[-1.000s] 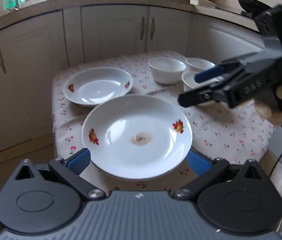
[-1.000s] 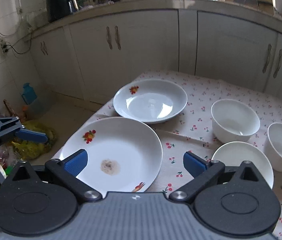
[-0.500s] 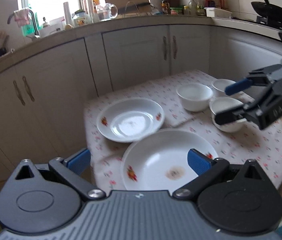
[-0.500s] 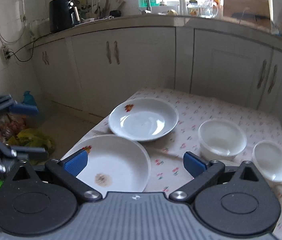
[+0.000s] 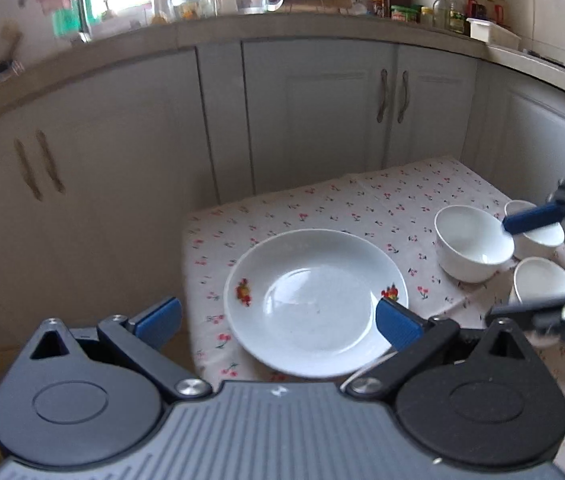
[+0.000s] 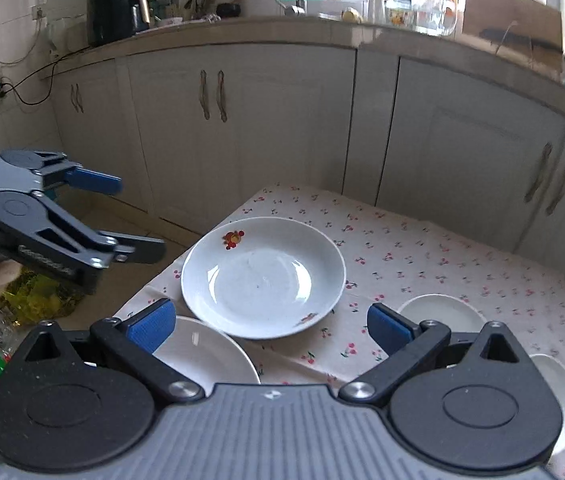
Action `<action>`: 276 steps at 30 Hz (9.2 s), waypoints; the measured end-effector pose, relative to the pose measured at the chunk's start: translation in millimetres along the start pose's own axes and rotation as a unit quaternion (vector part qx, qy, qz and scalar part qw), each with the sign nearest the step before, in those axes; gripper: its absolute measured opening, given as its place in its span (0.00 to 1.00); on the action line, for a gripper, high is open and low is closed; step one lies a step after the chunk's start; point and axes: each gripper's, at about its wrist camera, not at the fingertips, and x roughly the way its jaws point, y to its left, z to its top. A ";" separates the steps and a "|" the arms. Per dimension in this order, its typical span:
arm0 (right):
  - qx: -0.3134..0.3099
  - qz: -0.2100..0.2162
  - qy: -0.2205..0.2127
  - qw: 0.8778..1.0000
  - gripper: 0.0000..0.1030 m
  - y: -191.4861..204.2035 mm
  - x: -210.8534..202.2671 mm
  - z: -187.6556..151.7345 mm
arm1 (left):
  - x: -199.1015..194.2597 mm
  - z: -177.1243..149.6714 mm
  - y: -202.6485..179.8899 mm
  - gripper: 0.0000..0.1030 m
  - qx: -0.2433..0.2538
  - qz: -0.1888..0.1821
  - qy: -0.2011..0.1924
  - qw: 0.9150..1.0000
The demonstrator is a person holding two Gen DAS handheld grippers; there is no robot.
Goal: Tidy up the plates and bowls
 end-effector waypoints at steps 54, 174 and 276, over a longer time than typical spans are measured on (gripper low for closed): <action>0.299 0.060 0.155 0.940 0.74 -76.8 152.9 13.4 | 160.2 25.6 58.0 0.76 -0.163 -0.093 0.156 0.970; 0.238 0.063 0.188 0.951 0.76 19.9 18.2 -67.2 | -3.5 -54.4 -23.2 0.76 -0.120 -0.081 0.144 0.979; 0.115 -0.006 0.052 0.992 0.68 -141.4 -20.2 -127.1 | 42.5 -49.4 -242.7 0.86 0.165 -0.157 0.025 0.973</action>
